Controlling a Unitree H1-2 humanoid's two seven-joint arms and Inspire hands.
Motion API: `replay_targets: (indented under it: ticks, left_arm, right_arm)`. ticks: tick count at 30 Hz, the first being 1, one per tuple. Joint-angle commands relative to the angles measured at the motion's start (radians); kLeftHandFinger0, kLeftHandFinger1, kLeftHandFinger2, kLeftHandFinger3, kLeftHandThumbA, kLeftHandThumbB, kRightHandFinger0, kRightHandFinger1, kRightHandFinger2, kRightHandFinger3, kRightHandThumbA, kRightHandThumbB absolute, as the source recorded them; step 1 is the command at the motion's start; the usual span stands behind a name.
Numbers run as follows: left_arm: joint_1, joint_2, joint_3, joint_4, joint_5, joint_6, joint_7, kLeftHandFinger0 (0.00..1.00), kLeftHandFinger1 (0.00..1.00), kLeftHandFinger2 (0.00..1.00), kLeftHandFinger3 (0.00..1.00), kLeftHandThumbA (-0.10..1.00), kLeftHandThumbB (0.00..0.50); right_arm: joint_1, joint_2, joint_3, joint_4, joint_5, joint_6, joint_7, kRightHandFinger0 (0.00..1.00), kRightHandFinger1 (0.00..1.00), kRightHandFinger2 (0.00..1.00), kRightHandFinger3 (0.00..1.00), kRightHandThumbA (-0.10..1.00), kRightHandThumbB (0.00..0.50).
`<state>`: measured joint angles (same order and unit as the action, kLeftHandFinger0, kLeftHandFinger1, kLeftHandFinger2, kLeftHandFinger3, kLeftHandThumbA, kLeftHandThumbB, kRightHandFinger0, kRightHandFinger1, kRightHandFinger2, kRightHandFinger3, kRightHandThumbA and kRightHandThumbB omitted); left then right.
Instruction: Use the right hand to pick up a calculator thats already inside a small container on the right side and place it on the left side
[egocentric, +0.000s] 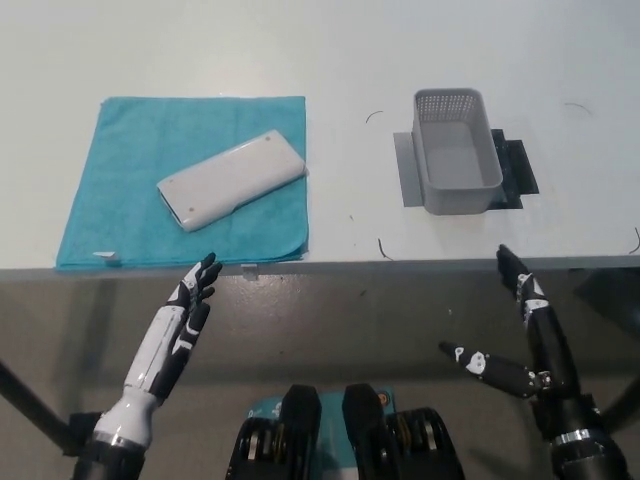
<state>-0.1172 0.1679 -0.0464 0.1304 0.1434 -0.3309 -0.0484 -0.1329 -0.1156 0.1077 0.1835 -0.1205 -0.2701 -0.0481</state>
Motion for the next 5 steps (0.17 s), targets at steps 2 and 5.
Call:
replay_targets:
  ticks: [2, 5]
  left_arm:
    - [0.023, 0.014, 0.003, -0.024, -0.012, -0.029, -0.007, 1.00, 1.00, 1.00, 1.00, 1.00, 0.026]
    - [0.029, 0.009, 0.003, -0.023, -0.013, -0.030, -0.004, 1.00, 1.00, 1.00, 1.00, 1.00, 0.032]
  right_arm:
    - [-0.033, -0.015, 0.002, 0.023, 0.048, -0.072, 0.063, 1.00, 1.00, 1.00, 1.00, 1.00, 0.198]
    - [-0.024, -0.016, 0.004, 0.025, 0.050, -0.071, 0.075, 1.00, 1.00, 1.00, 1.00, 1.00, 0.191]
